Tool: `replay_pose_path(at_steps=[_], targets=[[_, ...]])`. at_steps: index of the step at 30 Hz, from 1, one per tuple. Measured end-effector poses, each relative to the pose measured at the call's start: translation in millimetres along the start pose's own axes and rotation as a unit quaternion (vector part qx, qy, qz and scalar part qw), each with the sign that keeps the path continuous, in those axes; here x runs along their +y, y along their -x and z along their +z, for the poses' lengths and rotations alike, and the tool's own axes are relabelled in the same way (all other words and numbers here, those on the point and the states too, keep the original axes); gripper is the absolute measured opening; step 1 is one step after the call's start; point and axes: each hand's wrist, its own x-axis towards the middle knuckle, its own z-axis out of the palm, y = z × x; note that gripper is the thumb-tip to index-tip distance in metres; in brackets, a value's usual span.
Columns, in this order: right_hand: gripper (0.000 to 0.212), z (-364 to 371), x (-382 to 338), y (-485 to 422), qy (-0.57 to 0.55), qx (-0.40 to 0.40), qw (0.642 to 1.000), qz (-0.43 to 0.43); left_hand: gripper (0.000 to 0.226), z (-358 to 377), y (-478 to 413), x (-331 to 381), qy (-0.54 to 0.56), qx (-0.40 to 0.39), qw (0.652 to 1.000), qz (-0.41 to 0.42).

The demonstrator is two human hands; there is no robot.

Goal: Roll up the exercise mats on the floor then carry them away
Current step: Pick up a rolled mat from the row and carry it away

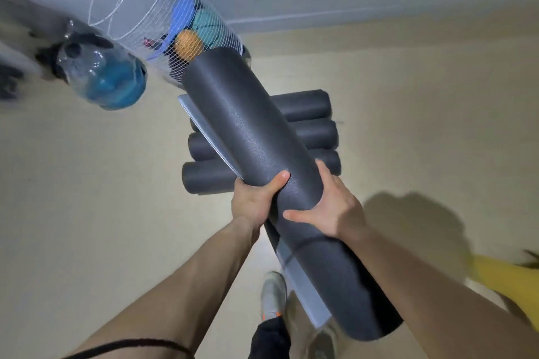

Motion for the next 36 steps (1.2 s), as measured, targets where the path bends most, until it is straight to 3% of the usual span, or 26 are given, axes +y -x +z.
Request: replay_pose_path(at_steps=[8,13,16,20,25,27,36], targets=[[0.117,-178.8,68.1,-33.5,-0.132,0.097,0.985,0.054,0.111,199.9,-28.4,98.2,-0.062,-0.090,0.994,0.001],[0.120,-274.6,136.9,-57.8,-0.168,0.157,0.969,0.091,0.110,337.3,-40.2,132.8,-0.103,-0.144,0.984,-0.012],[0.133,-336.6,192.1,-71.2,-0.159,0.175,0.961,0.143,0.101,427.6,-36.6,152.6,-0.163,-0.188,0.968,0.022],[0.134,-426.1,267.4,-85.7,-0.180,0.208,0.947,0.168,0.099,555.5,-30.5,178.9,-0.222,-0.216,0.950,0.045],[0.115,-540.4,356.7,-90.0,-0.204,0.259,0.926,0.182,0.089,717.2,-10.7,204.8,-0.257,-0.254,0.930,0.068],[0.109,-581.3,387.5,-91.5,-0.207,0.273,0.921,0.185,0.093,772.2,-1.9,213.0,-0.266,-0.268,0.923,0.069],[0.117,-778.8,513.8,-149.4,-0.210,0.287,0.902,0.243,0.110,1025.0,-7.9,264.0,-0.298,-0.295,0.906,0.057]])
